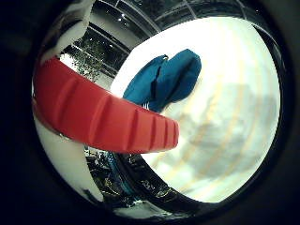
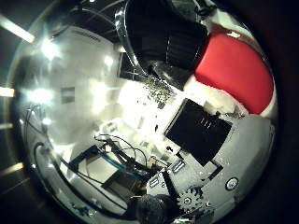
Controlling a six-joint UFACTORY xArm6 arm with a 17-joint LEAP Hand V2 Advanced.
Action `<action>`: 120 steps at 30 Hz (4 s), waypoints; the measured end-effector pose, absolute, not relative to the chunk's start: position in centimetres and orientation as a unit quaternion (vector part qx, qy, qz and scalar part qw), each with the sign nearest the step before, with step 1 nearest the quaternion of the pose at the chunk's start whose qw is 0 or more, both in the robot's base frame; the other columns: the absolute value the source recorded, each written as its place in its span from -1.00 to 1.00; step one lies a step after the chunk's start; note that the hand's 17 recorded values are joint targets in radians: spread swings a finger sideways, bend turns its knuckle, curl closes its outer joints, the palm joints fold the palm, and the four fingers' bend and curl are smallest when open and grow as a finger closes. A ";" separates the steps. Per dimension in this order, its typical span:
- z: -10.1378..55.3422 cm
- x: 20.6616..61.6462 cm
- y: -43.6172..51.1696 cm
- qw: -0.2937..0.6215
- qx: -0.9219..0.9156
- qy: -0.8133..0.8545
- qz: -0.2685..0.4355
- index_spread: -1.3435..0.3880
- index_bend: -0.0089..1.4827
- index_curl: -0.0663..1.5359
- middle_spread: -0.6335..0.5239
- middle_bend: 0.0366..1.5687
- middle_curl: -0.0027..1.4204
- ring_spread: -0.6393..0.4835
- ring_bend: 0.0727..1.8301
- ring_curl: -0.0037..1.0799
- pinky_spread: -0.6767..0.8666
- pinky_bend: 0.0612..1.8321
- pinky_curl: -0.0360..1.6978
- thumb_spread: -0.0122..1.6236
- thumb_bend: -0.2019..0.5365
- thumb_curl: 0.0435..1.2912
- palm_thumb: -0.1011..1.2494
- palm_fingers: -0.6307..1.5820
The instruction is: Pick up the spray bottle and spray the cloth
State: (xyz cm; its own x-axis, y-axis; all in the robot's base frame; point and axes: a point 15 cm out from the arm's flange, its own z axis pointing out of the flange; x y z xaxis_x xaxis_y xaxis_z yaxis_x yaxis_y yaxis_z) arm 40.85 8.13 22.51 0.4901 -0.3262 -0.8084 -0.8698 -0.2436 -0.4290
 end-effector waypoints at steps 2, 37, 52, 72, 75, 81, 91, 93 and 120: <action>23.2 41.2 8.0 0.449 -0.738 0.417 0.282 0.35 0.66 -0.04 -0.07 0.79 -0.09 -0.19 0.53 0.35 -0.28 0.05 0.87 0.14 -0.48 0.17 0.81 0.62; 31.3 45.0 19.1 0.106 -0.898 0.426 -0.030 0.35 0.66 -0.03 -0.07 0.79 -0.08 -0.19 0.54 0.34 -0.24 0.05 0.89 0.03 -0.50 0.32 0.77 0.61; 31.0 46.6 23.8 -0.059 -0.931 0.332 -0.139 0.35 0.68 -0.03 -0.07 0.80 -0.08 -0.19 0.54 0.34 -0.23 0.05 0.89 0.01 -0.49 0.34 0.75 0.61; 26.5 48.7 24.4 -0.223 -0.917 0.287 -0.162 0.35 0.68 -0.03 -0.07 0.80 -0.09 -0.19 0.54 0.35 -0.22 0.05 0.89 0.00 -0.49 0.36 0.73 0.61; 25.8 48.4 25.1 -0.228 -0.919 0.279 -0.160 0.35 0.68 -0.03 -0.07 0.80 -0.09 -0.19 0.54 0.35 -0.22 0.05 0.89 0.00 -0.49 0.36 0.73 0.61; 24.4 48.3 25.4 -0.237 -0.919 0.274 -0.155 0.35 0.68 -0.04 -0.07 0.80 -0.09 -0.19 0.54 0.36 -0.22 0.05 0.89 0.00 -0.49 0.36 0.73 0.61; 24.5 49.0 24.9 -0.236 -0.918 0.280 -0.155 0.35 0.68 -0.04 -0.07 0.80 -0.09 -0.20 0.53 0.36 -0.22 0.05 0.89 0.00 -0.49 0.36 0.73 0.61; 24.6 49.1 24.7 -0.235 -0.917 0.283 -0.154 0.35 0.68 -0.04 -0.07 0.80 -0.09 -0.20 0.53 0.36 -0.21 0.05 0.89 0.00 -0.50 0.36 0.72 0.61; 30.9 51.5 27.0 -0.007 -0.925 0.374 -0.066 0.35 0.67 -0.03 -0.07 0.81 -0.09 -0.20 0.53 0.37 -0.21 0.05 0.88 -0.02 -0.49 0.36 0.70 0.61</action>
